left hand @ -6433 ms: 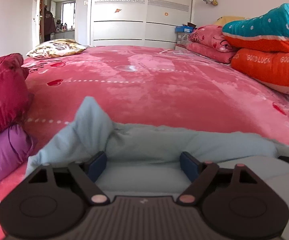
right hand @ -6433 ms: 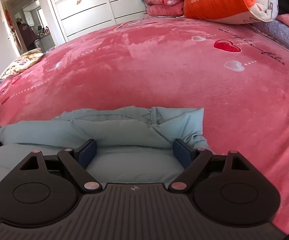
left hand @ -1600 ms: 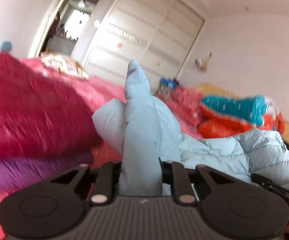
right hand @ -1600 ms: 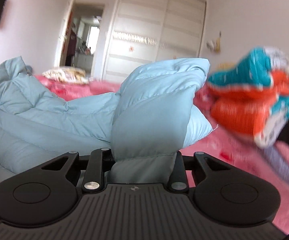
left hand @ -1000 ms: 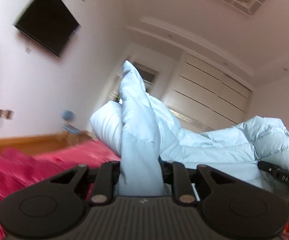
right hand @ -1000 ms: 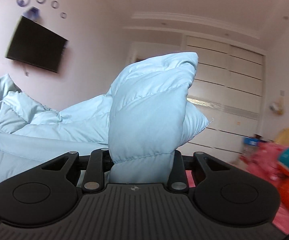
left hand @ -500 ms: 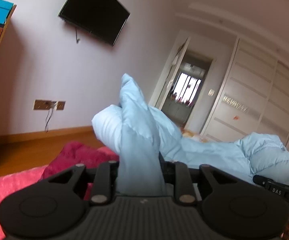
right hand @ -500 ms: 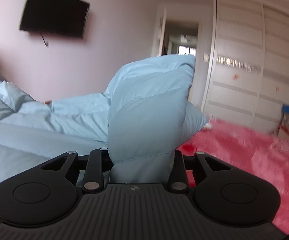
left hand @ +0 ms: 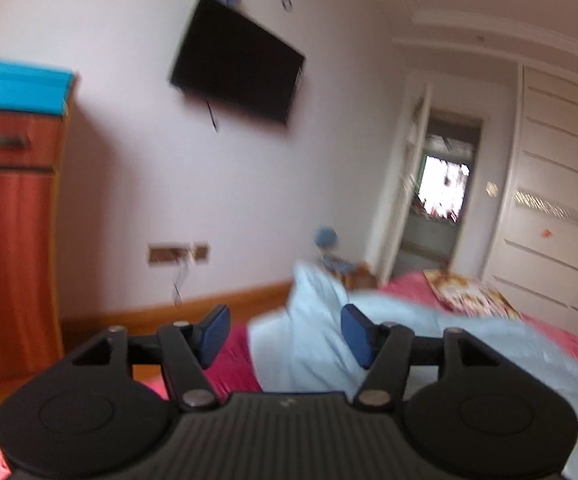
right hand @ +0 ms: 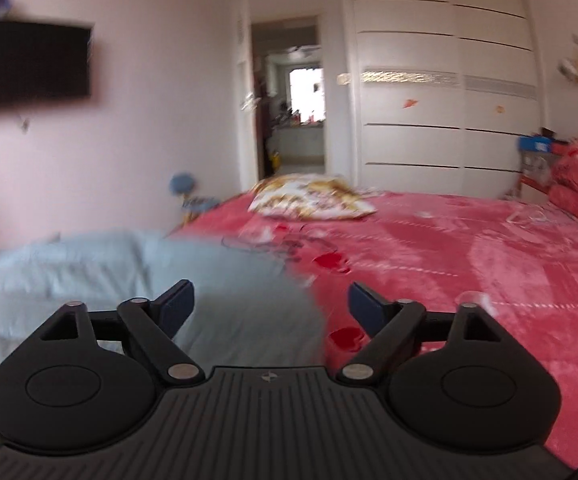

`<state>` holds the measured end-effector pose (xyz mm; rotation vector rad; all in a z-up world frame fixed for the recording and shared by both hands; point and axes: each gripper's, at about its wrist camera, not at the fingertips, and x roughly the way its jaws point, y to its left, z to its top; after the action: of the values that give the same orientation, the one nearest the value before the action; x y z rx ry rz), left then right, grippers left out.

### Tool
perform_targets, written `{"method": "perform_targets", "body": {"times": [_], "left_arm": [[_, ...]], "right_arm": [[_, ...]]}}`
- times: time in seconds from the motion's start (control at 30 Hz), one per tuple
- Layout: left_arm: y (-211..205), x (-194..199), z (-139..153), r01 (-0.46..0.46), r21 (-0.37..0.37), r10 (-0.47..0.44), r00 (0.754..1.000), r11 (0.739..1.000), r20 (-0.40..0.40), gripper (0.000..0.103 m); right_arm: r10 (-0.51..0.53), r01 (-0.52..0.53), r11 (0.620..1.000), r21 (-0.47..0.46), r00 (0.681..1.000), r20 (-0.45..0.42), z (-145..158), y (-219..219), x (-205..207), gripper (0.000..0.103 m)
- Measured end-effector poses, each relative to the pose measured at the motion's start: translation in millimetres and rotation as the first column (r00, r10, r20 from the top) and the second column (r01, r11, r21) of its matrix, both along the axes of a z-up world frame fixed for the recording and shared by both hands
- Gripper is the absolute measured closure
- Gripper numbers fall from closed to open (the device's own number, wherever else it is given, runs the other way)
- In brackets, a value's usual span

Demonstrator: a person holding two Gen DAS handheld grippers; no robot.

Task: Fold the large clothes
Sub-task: 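Lower the bundle onto the red jacket stack and open both grippers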

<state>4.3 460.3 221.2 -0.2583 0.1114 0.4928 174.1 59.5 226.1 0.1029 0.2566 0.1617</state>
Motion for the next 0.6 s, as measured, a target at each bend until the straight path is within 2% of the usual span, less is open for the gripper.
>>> {"method": "perform_targets", "body": {"times": [0.1, 0.2, 0.27, 0.37, 0.47, 0.5, 0.6], "left_arm": [[-9, -10, 11, 0.045, -0.017, -0.043, 0.995, 0.999, 0.091, 0.041], [-16, -8, 12, 0.189, -0.051, -0.179, 0.971, 0.981, 0.156, 0.035], [-24, 3, 7, 0.246, -0.053, -0.238, 0.962, 0.968, 0.131, 0.035], [-31, 20, -7, 0.26, -0.037, -0.258, 0.965, 0.965, 0.049, 0.035], [-25, 38, -24, 0.225, -0.057, -0.227, 0.972, 0.973, -0.052, 0.035], [-23, 43, -31, 0.211, -0.063, -0.216, 0.973, 0.975, -0.079, 0.035], [-10, 49, -47, 0.196, -0.098, -0.206, 0.973, 0.976, -0.103, 0.035]], "right_arm": [[0.048, -0.052, 0.997, 0.062, 0.997, 0.066, 13, -6, -14, 0.0], [0.177, -0.183, 0.979, 0.095, 0.982, 0.065, 8, 21, -30, 0.0], [0.245, -0.248, 0.965, 0.086, 0.969, 0.039, 2, 36, -25, 0.0], [0.296, -0.296, 0.955, -0.002, 0.955, -0.006, -13, 64, -19, 0.0], [0.263, -0.269, 0.961, -0.056, 0.96, -0.099, -32, 80, -14, 0.0], [0.253, -0.26, 0.964, -0.056, 0.962, -0.106, -39, 82, -12, 0.0], [0.229, -0.237, 0.97, -0.048, 0.964, -0.133, -50, 88, -10, 0.0]]}}
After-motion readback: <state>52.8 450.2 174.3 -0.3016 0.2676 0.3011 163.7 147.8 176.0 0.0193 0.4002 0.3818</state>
